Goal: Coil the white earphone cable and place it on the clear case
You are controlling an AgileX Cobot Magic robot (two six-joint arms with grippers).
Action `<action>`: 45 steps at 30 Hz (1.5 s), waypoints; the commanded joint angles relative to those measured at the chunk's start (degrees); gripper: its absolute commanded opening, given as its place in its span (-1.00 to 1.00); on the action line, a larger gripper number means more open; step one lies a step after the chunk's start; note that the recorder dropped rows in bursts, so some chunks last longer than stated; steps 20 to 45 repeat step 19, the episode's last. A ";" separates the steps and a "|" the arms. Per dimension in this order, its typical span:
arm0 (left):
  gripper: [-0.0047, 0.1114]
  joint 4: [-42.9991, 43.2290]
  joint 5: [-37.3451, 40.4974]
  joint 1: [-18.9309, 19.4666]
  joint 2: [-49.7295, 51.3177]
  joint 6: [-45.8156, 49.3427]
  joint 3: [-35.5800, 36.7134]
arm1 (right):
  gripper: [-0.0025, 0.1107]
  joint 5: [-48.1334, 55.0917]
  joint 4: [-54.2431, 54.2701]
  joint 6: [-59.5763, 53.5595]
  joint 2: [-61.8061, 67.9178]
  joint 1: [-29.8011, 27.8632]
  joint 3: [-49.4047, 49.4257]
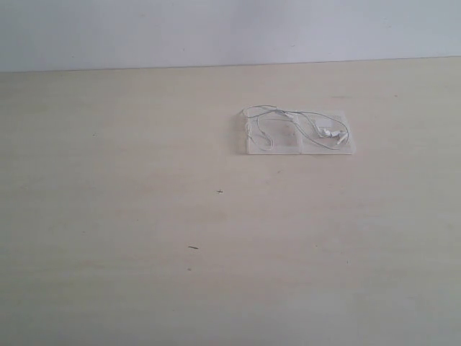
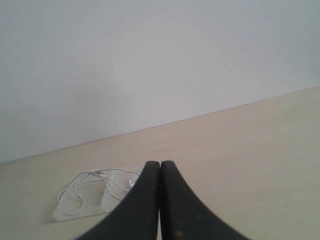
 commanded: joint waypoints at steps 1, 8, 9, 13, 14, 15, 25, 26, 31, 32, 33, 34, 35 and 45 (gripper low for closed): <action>-0.92 0.26 -0.07 4.72 -0.41 -0.24 -0.01 | -0.96 0.10 -0.11 -0.02 -0.39 -0.38 0.26; -0.92 0.26 -0.07 12.34 -0.66 -0.24 -0.01 | -0.96 0.10 0.03 -0.02 -0.39 -0.38 0.26; -0.92 0.26 -0.07 12.49 -0.66 -0.24 -0.01 | -0.96 0.10 0.03 -0.02 -0.39 -0.38 0.26; -0.92 0.26 -0.07 12.52 -0.66 -0.12 -0.01 | -0.96 0.10 0.03 -0.02 -0.39 -0.38 0.26; -0.92 0.26 -0.07 12.52 -0.66 -0.12 -0.01 | -0.96 0.10 0.03 -0.02 -0.39 -0.38 0.26; -0.92 0.26 -0.07 12.52 -0.66 -0.12 -0.01 | -0.96 0.10 0.03 -0.02 -0.39 -0.38 0.26; -0.92 0.26 -0.07 12.52 -0.66 -0.12 -0.01 | -0.96 0.10 0.03 -0.02 -0.39 -0.38 0.26; -0.92 0.26 -0.07 12.52 -0.66 -0.12 -0.01 | -0.96 0.10 0.03 -0.02 -0.39 -0.38 0.26; -0.92 0.26 -0.07 12.52 -0.66 -0.12 -0.01 | -0.96 0.10 0.03 -0.02 -0.39 -0.38 0.26; -0.92 0.26 -0.07 12.52 -0.66 -0.12 -0.01 | -0.96 0.10 0.03 -0.02 -0.39 -0.38 0.26; -0.92 0.26 -0.07 12.52 -0.66 -0.12 -0.01 | -0.96 0.10 0.03 -0.02 -0.39 -0.38 0.26; -0.92 0.26 -0.07 12.52 -0.66 -0.12 -0.01 | -0.96 0.10 0.03 -0.02 -0.39 -0.38 0.26; -0.92 0.26 -0.07 12.52 -0.66 -0.12 -0.01 | -0.96 0.10 0.03 -0.02 -0.39 -0.38 0.26; -0.92 0.26 -0.07 12.52 -0.66 -0.12 -0.01 | -0.96 0.10 0.03 -0.02 -0.39 -0.38 0.26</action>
